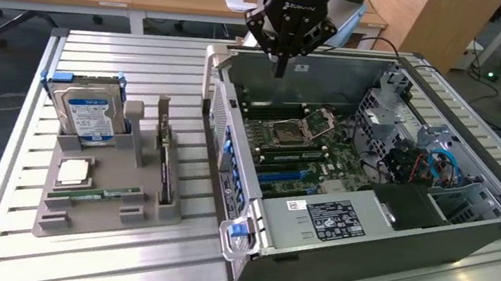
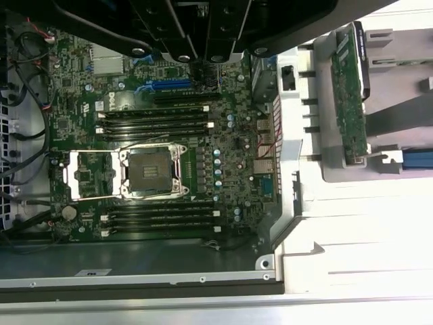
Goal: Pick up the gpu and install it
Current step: 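Reach for the gpu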
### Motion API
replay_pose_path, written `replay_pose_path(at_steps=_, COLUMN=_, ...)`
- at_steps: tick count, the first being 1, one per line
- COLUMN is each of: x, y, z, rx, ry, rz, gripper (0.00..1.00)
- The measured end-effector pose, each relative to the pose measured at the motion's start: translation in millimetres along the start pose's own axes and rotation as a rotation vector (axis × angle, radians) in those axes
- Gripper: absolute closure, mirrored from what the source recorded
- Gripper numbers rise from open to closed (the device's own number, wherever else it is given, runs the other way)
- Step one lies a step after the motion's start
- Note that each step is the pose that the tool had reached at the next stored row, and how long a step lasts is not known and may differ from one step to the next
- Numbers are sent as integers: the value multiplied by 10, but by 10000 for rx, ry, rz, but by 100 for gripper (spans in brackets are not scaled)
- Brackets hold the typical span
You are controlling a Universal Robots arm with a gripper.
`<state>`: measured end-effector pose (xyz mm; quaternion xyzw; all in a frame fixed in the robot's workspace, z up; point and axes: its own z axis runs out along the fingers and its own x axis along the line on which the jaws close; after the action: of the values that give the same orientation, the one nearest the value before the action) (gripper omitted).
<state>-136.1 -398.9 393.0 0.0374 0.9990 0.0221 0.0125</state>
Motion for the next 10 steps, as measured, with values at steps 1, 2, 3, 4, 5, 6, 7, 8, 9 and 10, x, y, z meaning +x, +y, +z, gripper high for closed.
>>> replay_pose_path(at_steps=1, x=22, y=-2, z=0, rx=0, ry=-1, rz=0, gripper=89)
replay_pose_path(at_steps=2, x=43, y=-3, z=0, rx=1, ry=0, rz=-1, gripper=89)
replay_pose_path(at_steps=3, x=65, y=-5, z=-1, rx=0, ry=-1, rz=0, gripper=89)
replay_pose_path(at_steps=4, x=87, y=-7, z=-1, rx=0, ry=-1, rz=1, gripper=89)
replay_pose_path(at_steps=5, x=110, y=-8, z=-1, rx=0, ry=0, rz=1, gripper=89)
replay_pose_path(at_steps=6, x=132, y=-10, z=-1, rx=0, ry=-1, rz=0, gripper=89)
replay_pose_path(at_steps=7, x=154, y=-12, z=-2, rx=0, ry=-1, rz=0, gripper=89)
replay_pose_path(at_steps=8, x=176, y=-13, z=-2, rx=1, ry=0, rz=0, gripper=89)
replay_pose_path(at_steps=9, x=200, y=-15, z=-2, rx=0, ry=-1, rz=0, gripper=89)
replay_pose_path(at_steps=10, x=222, y=-17, z=-2, rx=0, ry=-1, rz=1, gripper=89)
